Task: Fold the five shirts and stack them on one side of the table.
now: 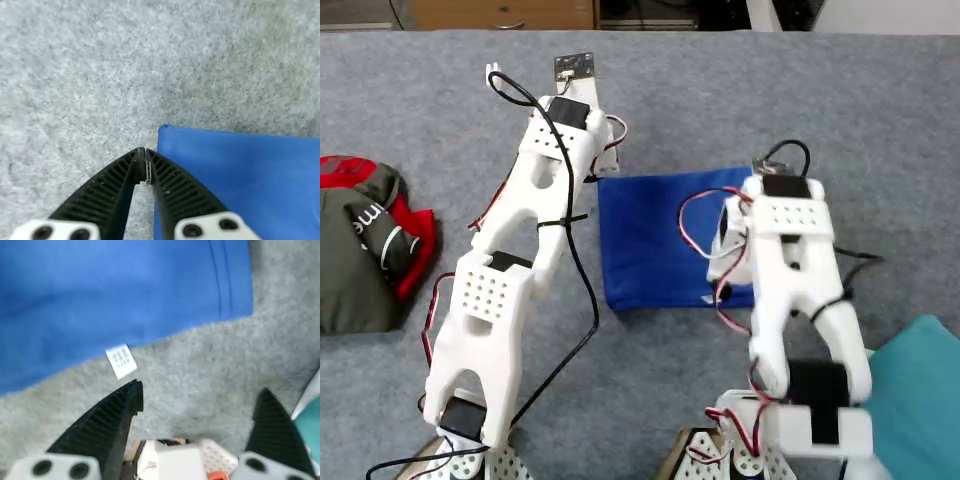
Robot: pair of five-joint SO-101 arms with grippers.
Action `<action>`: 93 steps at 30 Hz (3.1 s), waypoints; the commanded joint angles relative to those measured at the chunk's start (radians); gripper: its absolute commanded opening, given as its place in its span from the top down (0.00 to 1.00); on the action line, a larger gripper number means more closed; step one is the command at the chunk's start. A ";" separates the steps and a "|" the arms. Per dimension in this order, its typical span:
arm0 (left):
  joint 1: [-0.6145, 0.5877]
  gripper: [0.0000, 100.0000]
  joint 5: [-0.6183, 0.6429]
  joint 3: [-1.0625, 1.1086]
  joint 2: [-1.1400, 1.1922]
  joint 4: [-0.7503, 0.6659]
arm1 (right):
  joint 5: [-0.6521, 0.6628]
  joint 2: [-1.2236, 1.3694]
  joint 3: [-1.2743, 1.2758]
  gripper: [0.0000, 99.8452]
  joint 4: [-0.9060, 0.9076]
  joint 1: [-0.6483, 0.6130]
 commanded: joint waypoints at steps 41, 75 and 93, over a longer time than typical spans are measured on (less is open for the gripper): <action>-0.014 0.98 -0.009 -0.014 0.041 -0.029 | 0.288 -0.051 -0.111 1.00 -0.061 0.381; -0.026 0.98 -0.009 0.040 0.031 -0.038 | 1.030 -0.240 -0.231 0.99 -0.123 1.649; -0.381 0.86 -0.130 -0.423 -0.064 0.338 | 1.017 -0.248 -0.234 0.52 -0.117 1.587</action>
